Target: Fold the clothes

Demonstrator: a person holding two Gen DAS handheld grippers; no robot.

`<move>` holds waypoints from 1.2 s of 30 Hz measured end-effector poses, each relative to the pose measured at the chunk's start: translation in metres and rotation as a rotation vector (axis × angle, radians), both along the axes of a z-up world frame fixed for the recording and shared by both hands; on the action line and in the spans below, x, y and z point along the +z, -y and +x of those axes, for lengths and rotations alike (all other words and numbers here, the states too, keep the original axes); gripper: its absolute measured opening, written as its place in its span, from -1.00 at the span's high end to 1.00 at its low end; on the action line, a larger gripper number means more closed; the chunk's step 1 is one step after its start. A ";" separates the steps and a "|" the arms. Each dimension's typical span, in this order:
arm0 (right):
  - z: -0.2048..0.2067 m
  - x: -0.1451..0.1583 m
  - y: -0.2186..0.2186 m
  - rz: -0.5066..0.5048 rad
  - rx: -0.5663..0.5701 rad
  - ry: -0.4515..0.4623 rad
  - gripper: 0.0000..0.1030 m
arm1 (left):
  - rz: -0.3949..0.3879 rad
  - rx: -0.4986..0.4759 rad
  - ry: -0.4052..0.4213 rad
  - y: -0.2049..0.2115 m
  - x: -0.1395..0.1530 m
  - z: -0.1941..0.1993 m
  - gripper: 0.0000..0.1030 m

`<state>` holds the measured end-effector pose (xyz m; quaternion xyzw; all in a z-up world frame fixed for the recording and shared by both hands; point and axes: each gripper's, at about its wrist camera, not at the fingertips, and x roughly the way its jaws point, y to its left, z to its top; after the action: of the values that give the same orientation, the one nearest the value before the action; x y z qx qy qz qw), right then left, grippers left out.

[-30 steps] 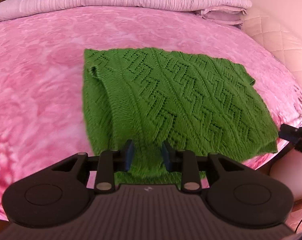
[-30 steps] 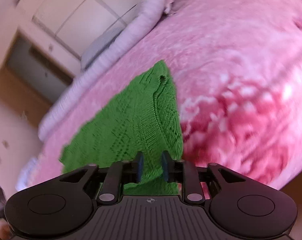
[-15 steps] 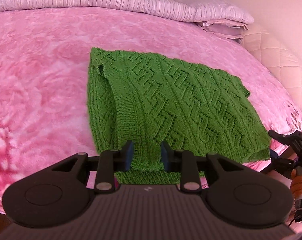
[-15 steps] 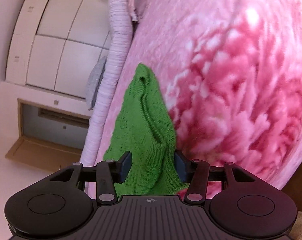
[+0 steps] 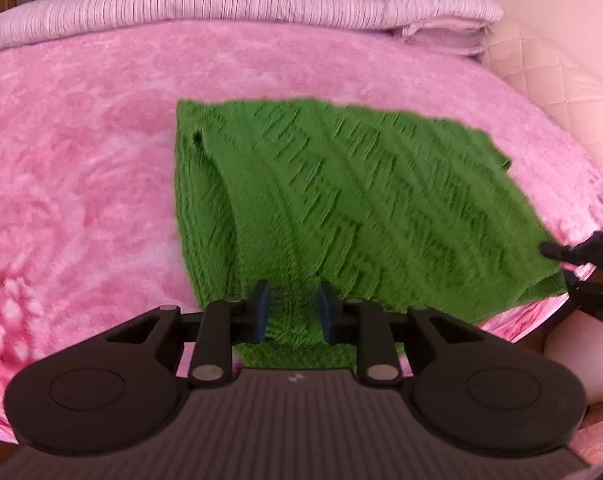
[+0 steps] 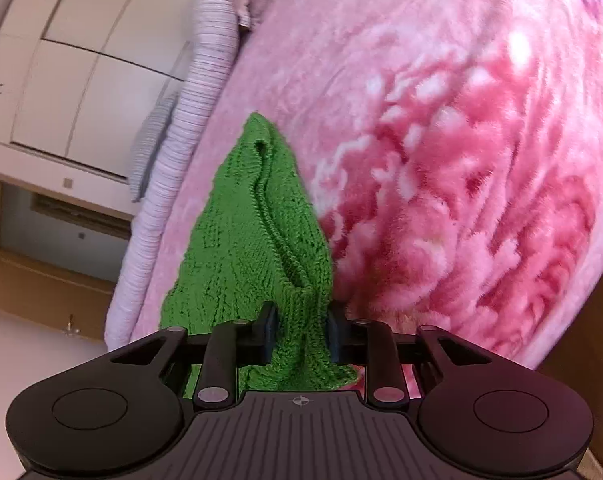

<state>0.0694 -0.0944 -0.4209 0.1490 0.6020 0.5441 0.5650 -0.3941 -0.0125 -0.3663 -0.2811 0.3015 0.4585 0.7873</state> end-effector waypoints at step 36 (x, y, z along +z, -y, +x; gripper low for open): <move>-0.298 0.078 -0.040 0.350 0.918 0.840 0.14 | -0.181 0.172 0.370 0.004 0.003 -0.097 0.63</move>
<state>-0.2289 -0.0544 -0.3432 -0.2594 0.2344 0.8324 0.4299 -0.4911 -0.0161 -0.3634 -0.4548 0.1666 0.4355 0.7588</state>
